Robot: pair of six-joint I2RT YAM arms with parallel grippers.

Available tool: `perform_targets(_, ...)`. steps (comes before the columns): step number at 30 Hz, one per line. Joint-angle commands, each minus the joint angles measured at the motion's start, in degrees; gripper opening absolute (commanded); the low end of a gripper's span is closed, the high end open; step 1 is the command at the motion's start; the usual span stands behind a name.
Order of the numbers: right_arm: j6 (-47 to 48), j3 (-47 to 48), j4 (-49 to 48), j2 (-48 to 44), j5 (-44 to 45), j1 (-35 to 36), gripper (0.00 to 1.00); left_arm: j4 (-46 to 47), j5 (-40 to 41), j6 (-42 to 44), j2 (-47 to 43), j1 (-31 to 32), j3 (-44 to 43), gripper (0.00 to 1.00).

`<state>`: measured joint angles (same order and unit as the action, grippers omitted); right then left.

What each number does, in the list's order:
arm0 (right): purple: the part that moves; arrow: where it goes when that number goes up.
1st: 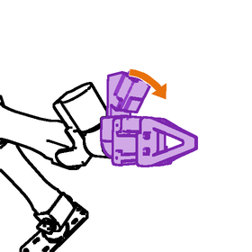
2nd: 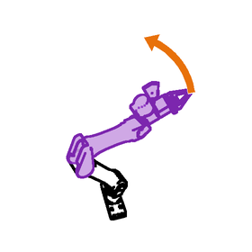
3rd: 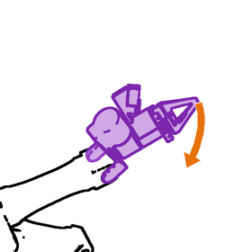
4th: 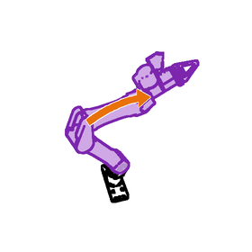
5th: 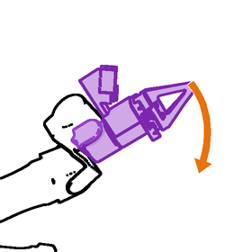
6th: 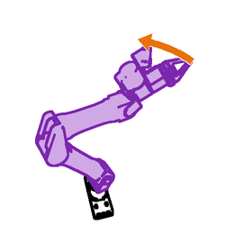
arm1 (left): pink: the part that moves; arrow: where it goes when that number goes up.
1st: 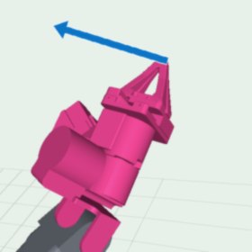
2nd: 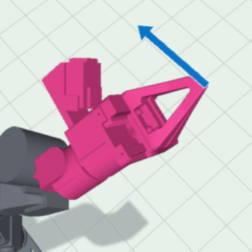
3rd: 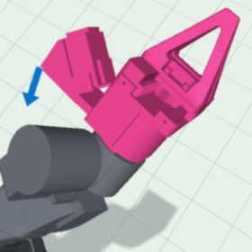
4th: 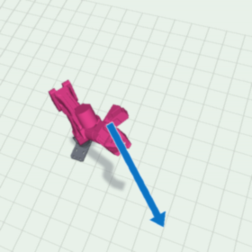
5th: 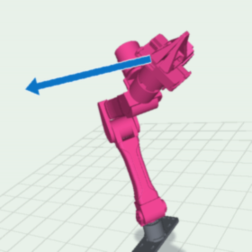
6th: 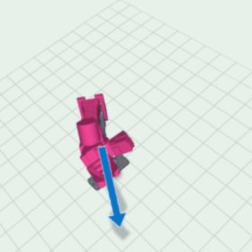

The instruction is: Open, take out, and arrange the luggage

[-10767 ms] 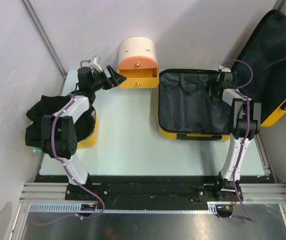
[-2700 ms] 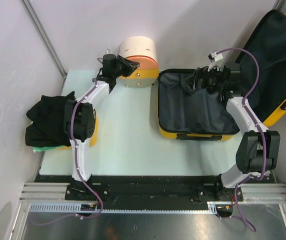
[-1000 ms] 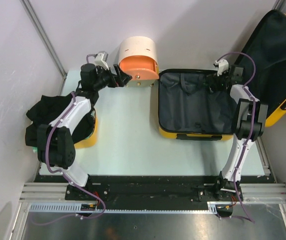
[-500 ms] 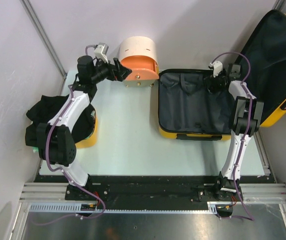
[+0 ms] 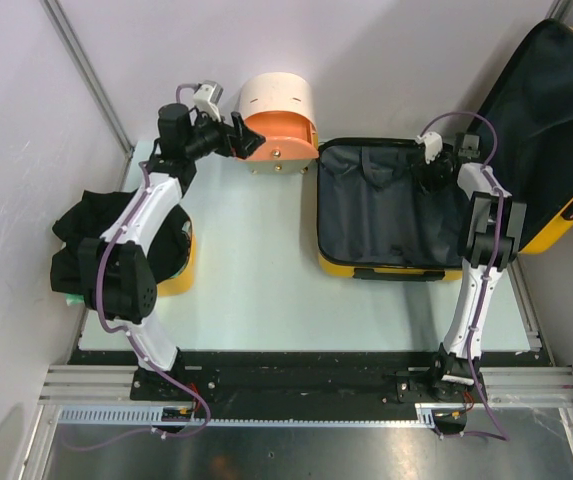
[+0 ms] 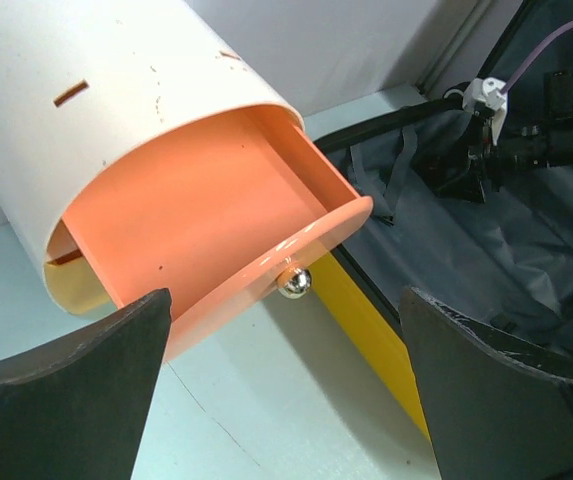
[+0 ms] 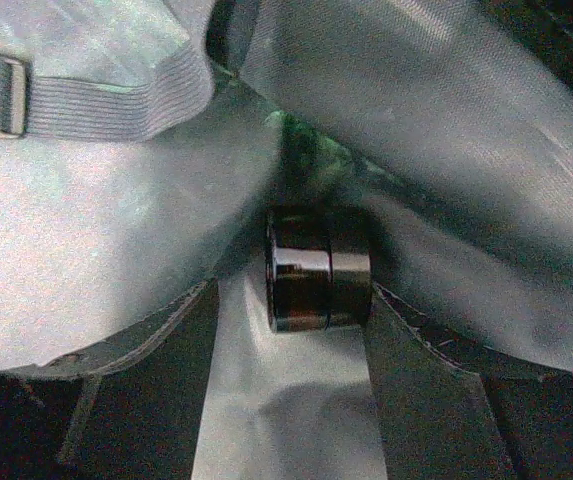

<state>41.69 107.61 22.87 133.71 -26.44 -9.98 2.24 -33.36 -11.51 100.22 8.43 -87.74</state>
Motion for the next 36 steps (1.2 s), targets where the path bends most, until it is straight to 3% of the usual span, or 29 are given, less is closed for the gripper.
perform_targets(1,1.0,5.1,3.0,2.8,-1.2,-0.2,0.60,0.0,-1.4,4.5,0.1,-1.0,-3.5,1.00)
perform_targets(6,2.2,5.1,5.0,1.8,-2.8,-0.2,0.44,0.1,-3.1,7.5,-1.2,-3.0,-3.7,1.00)
perform_targets(9,4.0,3.5,4.8,-0.4,-5.5,-0.3,0.34,-1.6,-5.1,4.3,-0.5,-5.2,-5.7,1.00)
perform_targets(17,11.4,-1.9,4.8,-13.7,-17.1,2.0,0.21,-6.5,-12.8,8.0,-0.8,-6.0,-10.0,1.00)
perform_targets(21,19.9,-8.5,3.5,-22.9,-22.0,5.5,0.16,-10.1,-17.6,9.3,-1.1,-5.2,-11.1,1.00)
perform_targets(27,39.0,-21.9,-5.1,-37.2,-27.1,14.4,0.10,-27.4,-23.0,12.8,3.0,-0.5,-21.5,0.99)
perform_targets(31,51.8,-27.1,-8.7,-41.6,-29.0,19.0,0.10,-29.7,-33.2,5.9,6.7,2.5,-25.2,1.00)
perform_targets(32,56.5,-28.1,-9.3,-42.2,-28.9,19.9,0.10,-29.8,-34.0,4.0,7.2,3.2,-25.9,1.00)
perform_targets(36,61.2,-34.3,-17.2,-45.0,-30.1,22.5,0.09,-31.7,-32.2,4.9,7.4,6.8,-25.4,1.00)
